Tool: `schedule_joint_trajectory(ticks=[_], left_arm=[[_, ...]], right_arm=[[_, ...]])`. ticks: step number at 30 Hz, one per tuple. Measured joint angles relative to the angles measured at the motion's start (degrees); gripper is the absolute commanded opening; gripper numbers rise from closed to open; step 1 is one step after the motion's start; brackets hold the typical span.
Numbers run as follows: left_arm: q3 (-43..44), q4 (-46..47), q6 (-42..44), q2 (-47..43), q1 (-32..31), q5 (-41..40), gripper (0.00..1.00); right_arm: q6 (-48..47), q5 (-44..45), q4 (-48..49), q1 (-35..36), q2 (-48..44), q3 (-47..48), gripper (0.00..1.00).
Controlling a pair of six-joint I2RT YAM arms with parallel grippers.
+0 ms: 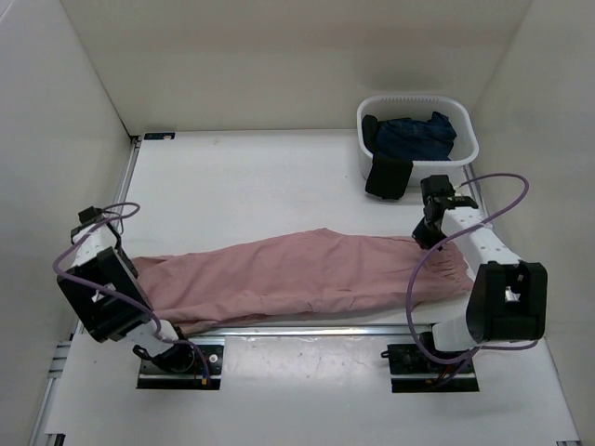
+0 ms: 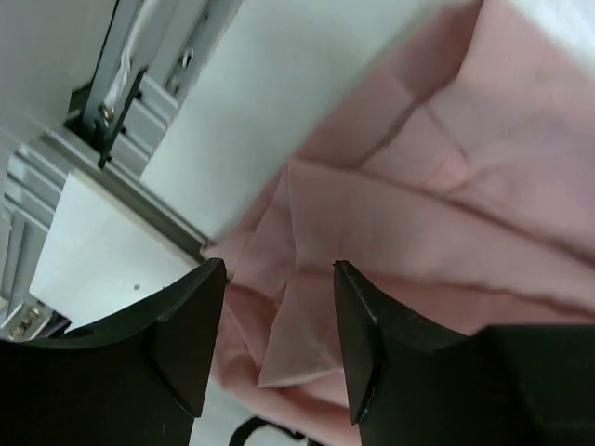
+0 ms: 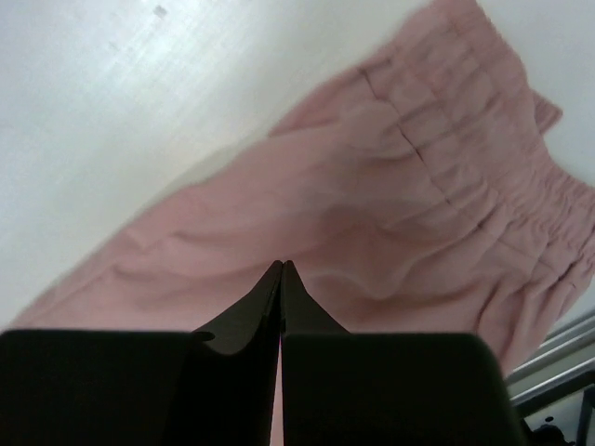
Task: Fold and stack the trousers
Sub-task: Fold the trousers
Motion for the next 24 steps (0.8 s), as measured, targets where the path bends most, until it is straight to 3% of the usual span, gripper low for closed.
schedule_joint_trajectory(ticks=[10,11,13,14,15,24], left_arm=[[0.5,6.7,0.1,9.1,0.0,-0.5,0.66],[1.3,6.3,0.2,9.9,-0.1,-0.8,0.64],[2.0,6.1,0.0,10.8,-0.2,-1.6,0.45],[2.1,6.5,-0.1,11.4,-0.3,-1.8,0.34],[2.1,6.6,0.0,11.9,-0.4,-2.1,0.14],[2.1,6.4,0.3,11.2,-0.7,-3.4,0.14]], right_arm=[[0.7,-1.3,-0.6,0.8,-1.7,-5.7,0.00],[0.8,-1.3,-0.6,1.0,-1.8,-5.7,0.00],[0.9,-1.4,-0.6,1.2,-2.1,-5.7,0.00],[0.9,-1.4,-0.7,1.2,-2.4,-5.7,0.00],[1.0,-1.3,-0.8,1.3,-2.7,-5.7,0.00],[1.5,-1.2,-1.3,1.3,-3.3,-5.7,0.00]])
